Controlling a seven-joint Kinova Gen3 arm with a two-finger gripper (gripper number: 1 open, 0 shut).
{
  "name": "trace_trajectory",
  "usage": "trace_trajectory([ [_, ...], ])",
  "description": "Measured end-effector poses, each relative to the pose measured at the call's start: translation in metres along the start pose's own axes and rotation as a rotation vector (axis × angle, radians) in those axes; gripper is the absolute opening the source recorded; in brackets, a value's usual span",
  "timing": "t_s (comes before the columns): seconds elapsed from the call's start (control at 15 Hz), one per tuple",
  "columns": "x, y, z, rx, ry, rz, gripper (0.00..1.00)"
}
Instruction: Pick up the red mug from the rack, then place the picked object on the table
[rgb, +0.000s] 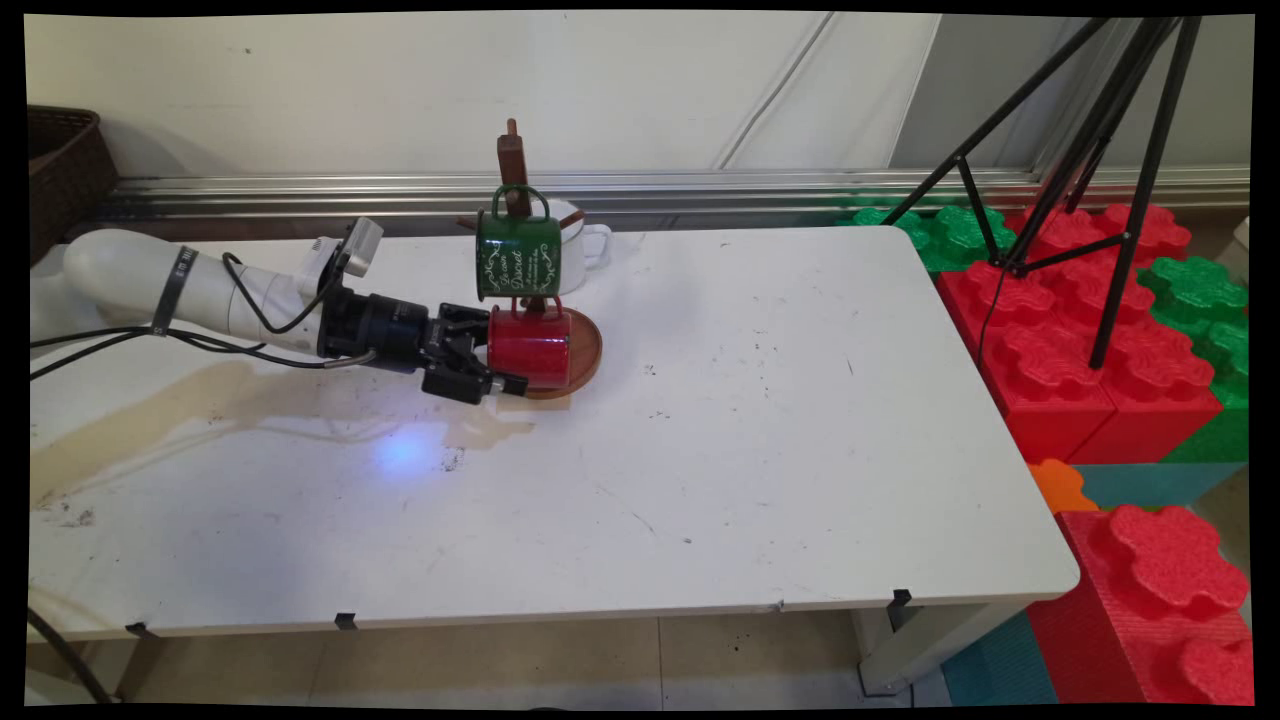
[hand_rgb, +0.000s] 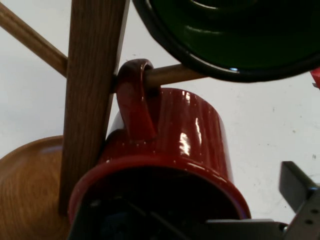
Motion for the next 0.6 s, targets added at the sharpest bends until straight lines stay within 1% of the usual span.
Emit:
trace_trajectory([
  [0.07,0.0003,-0.0002,-0.0002,-0.001,0.001,0.001,1.00],
  [0.13,0.0005,-0.0004,-0.0002,-0.001,0.002,0.001,0.00],
  [0.6,0.0006,0.0004,-0.0024,-0.017,-0.001,0.000,0.00],
])
